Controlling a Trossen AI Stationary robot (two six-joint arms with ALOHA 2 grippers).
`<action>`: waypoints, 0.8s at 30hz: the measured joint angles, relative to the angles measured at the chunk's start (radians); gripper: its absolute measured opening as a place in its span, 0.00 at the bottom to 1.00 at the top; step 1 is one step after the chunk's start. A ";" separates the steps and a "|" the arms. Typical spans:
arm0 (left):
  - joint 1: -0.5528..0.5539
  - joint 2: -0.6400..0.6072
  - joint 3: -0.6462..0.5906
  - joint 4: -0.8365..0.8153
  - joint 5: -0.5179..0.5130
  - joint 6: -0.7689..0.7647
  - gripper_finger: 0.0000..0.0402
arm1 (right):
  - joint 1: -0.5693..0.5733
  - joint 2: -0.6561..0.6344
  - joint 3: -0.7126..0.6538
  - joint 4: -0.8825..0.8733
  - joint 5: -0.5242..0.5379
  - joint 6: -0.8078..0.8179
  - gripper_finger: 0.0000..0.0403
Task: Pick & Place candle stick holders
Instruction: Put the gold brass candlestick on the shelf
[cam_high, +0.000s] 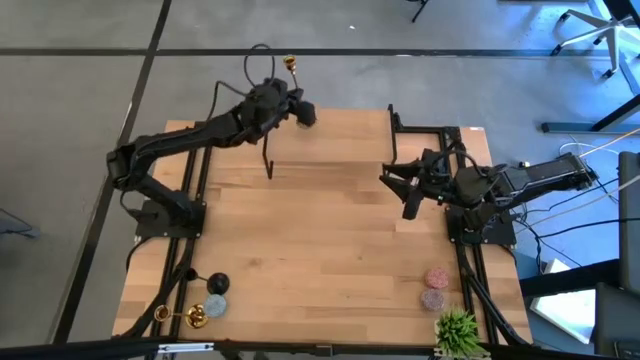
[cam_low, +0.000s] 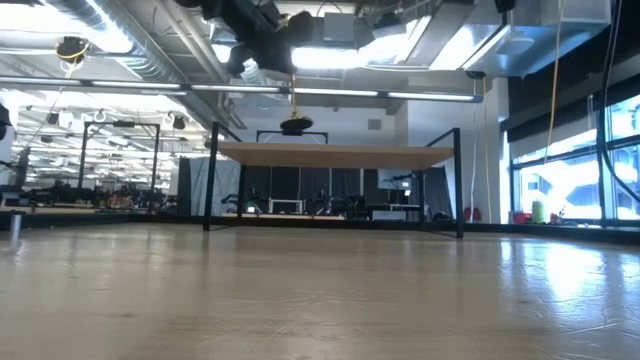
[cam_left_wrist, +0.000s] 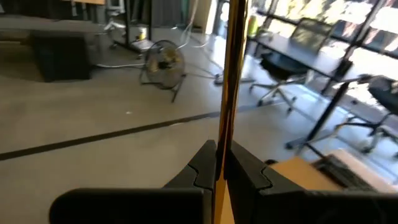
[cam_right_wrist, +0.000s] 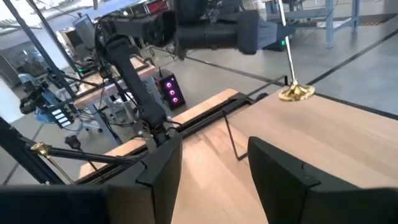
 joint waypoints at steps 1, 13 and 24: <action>0.013 0.014 0.028 -0.041 -0.007 0.001 0.03 | 0.000 0.000 0.000 -0.003 0.001 0.000 0.47; 0.061 0.147 0.151 -0.169 -0.073 0.012 0.03 | 0.011 -0.005 0.000 -0.036 0.002 -0.034 0.47; 0.104 0.137 0.152 -0.230 -0.115 0.008 0.03 | 0.014 -0.006 0.000 -0.067 0.027 -0.033 0.47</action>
